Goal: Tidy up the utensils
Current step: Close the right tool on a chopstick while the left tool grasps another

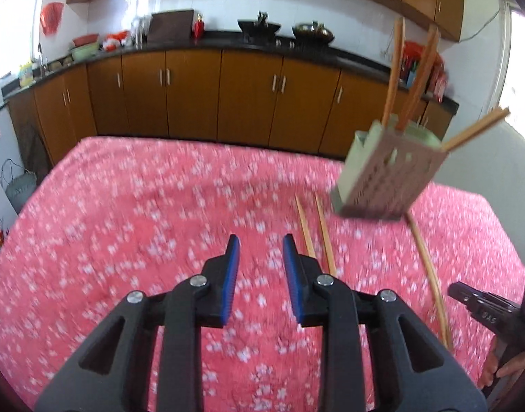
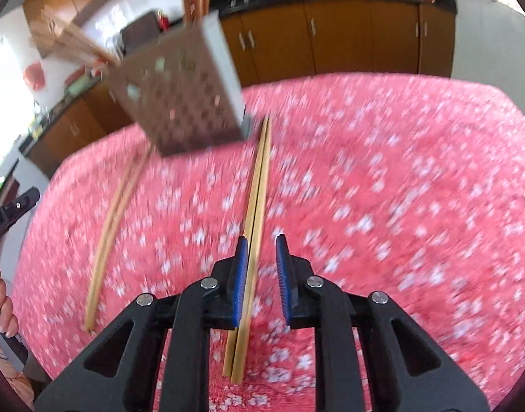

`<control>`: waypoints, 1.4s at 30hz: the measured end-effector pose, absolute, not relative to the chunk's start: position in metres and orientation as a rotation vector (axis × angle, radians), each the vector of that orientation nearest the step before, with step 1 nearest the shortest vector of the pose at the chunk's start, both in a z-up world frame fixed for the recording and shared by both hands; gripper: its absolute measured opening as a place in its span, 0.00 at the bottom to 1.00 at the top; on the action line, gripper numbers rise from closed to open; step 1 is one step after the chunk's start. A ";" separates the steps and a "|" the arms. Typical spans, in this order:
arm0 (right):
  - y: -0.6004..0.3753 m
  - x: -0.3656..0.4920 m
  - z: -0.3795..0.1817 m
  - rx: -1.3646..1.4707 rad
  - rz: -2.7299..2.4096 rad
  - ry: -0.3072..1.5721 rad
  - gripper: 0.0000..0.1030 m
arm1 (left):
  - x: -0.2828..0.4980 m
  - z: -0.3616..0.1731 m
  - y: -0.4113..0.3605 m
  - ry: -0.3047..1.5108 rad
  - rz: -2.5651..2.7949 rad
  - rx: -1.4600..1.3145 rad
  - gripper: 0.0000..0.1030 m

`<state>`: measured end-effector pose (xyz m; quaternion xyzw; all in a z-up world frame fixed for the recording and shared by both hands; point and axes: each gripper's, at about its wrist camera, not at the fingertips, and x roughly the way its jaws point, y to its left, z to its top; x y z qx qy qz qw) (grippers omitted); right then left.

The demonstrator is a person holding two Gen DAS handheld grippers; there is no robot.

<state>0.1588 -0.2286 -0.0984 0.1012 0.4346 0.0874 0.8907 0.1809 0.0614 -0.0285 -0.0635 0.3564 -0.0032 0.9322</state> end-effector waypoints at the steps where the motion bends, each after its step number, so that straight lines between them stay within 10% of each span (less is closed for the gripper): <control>1: -0.227 0.159 -0.101 0.204 0.181 0.912 0.16 | 0.180 -0.033 0.059 0.739 -0.013 -0.127 0.27; 42: -0.253 0.161 -0.109 0.093 -0.011 0.874 0.08 | 0.217 -0.103 0.019 0.906 0.022 0.009 0.09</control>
